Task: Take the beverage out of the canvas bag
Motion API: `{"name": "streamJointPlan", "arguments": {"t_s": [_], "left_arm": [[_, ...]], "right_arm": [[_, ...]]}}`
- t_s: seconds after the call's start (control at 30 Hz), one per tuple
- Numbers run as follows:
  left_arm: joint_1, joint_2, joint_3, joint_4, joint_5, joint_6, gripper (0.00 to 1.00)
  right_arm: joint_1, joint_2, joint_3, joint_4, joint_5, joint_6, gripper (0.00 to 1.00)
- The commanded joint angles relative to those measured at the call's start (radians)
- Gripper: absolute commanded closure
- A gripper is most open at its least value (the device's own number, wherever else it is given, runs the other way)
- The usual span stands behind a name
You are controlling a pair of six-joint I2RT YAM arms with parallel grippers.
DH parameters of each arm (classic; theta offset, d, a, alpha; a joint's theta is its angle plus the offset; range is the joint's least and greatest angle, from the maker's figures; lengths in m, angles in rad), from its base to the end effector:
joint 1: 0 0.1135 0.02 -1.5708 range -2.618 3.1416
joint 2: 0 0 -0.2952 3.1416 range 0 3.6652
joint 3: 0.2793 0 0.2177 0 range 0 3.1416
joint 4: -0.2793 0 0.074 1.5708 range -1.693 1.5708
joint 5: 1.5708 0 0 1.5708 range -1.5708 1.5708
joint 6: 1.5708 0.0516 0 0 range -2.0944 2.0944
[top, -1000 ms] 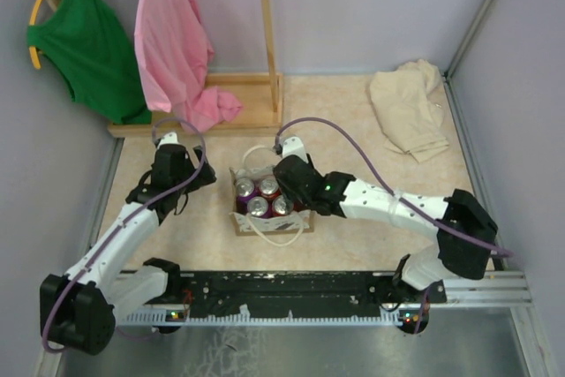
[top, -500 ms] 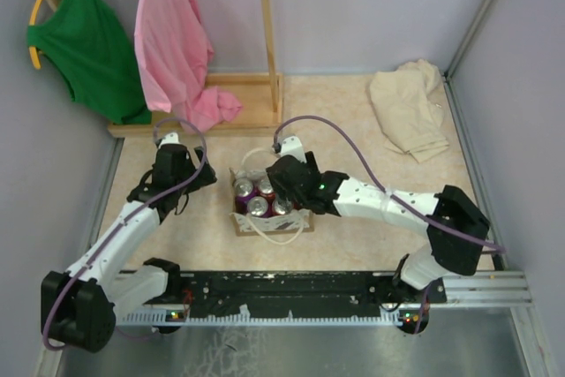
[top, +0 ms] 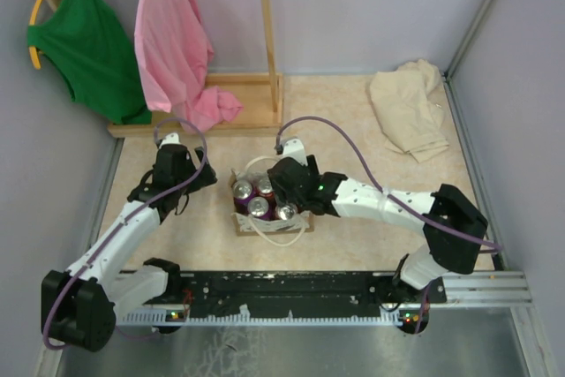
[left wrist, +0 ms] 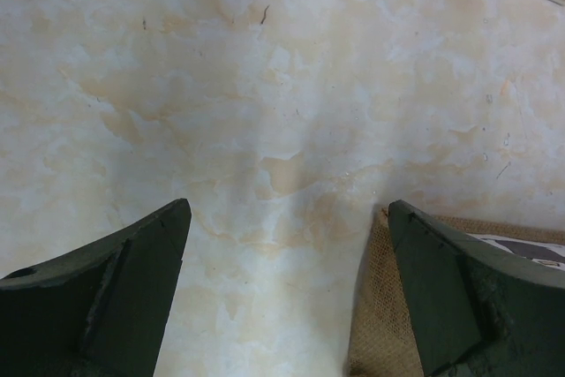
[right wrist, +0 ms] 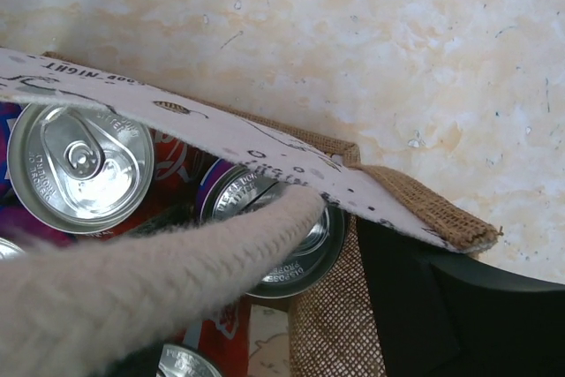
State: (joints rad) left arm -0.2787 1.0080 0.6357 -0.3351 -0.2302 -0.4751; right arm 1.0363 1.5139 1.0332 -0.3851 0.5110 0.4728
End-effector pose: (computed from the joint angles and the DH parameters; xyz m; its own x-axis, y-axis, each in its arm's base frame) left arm 0.1702 -0.0365 0.2622 -0.6018 -0.2910 -0.7437 -0.1959 0.9566 -0.2158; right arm 0.1713 0.2398 0.2740 -0.6137 -0.2569 -0.7466 -0.3478 0.9368 -0.0365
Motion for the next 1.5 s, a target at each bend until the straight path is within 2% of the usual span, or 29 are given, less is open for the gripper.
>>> {"name": "streamJointPlan", "arguments": {"t_s": [0.0,0.23,0.33,0.4,0.5,0.67,0.8,1.03,1.47], "left_arm": [[0.004,-0.013,-0.018,0.022,0.008,-0.006,0.01],[0.004,0.005,-0.010,0.022,0.011,-0.005,0.01],[0.004,0.004,-0.011,0.024,0.011,-0.005,0.01],[0.004,0.006,-0.013,0.024,0.010,-0.005,0.01],[0.004,0.007,-0.013,0.024,0.011,-0.006,0.01],[0.004,0.007,-0.019,0.032,-0.001,-0.013,0.01],[0.004,0.015,-0.028,0.055,-0.064,-0.030,0.01],[0.004,0.014,-0.002,0.059,-0.082,-0.018,0.01],[0.003,-0.129,-0.038,0.139,-0.160,0.055,0.01]], "right_arm": [[0.001,0.026,-0.048,-0.062,-0.028,0.033,0.26],[0.003,0.093,-0.042,-0.057,-0.033,0.033,0.32],[0.002,0.107,-0.037,-0.057,-0.016,0.035,0.42],[0.003,0.109,-0.031,-0.059,-0.007,0.029,0.61],[0.005,0.109,-0.009,-0.085,0.019,0.028,0.99],[0.036,0.073,0.033,-0.126,0.084,0.009,1.00],[0.047,-0.003,0.074,-0.125,0.108,-0.028,1.00],[0.047,-0.142,0.157,-0.101,0.153,-0.106,1.00],[0.047,-0.348,0.238,0.000,0.259,-0.202,1.00]]}}
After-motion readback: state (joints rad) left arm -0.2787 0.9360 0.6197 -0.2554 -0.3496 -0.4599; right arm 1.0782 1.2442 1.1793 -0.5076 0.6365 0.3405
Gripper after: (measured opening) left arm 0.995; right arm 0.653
